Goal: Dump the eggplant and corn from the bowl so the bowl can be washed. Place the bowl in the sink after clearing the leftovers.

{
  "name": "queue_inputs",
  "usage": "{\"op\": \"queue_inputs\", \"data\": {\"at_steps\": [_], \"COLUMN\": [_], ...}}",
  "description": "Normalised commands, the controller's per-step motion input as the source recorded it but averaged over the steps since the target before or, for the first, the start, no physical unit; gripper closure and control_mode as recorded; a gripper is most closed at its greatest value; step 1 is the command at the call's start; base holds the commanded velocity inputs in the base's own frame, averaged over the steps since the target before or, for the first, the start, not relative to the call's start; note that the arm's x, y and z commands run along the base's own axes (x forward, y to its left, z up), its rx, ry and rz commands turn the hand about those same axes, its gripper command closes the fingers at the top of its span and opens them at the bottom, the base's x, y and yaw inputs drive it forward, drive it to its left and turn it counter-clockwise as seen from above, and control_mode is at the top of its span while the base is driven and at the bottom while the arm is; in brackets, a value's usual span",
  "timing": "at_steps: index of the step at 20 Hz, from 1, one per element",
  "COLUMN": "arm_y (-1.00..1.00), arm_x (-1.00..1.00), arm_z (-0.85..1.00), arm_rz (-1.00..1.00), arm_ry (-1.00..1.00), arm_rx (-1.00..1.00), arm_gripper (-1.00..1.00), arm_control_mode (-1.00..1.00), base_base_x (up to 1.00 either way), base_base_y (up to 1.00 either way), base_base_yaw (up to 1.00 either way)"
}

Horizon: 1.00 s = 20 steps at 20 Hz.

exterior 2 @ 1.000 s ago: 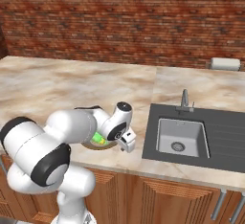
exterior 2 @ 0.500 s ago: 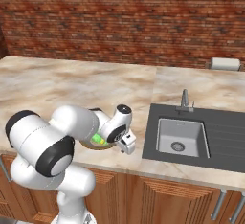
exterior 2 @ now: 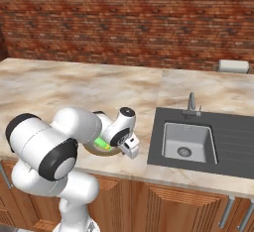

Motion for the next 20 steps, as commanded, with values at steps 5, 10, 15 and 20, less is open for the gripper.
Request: {"op": "queue_inputs", "data": {"at_steps": [5,10,15,20], "arm_y": [0.0,0.0,0.0,0.0], "arm_x": [-0.02,-0.18,-0.24,-0.24], "arm_z": [0.0,0.24,0.66,0.79], "arm_rz": [0.0,-0.01,-0.02,-0.01], "arm_ry": [-0.01,-0.11,-0.15,-0.11], "arm_rx": [0.0,0.01,0.01,0.07], "arm_gripper": [1.0,1.0,1.0,1.0], "arm_control_mode": [-1.0,-1.0,-1.0,-1.0], "base_base_x": [0.0,0.0,0.0,0.0], "base_base_y": [0.0,0.0,0.0,0.0], "base_base_yaw": [0.0,0.0,0.0,0.0]}}
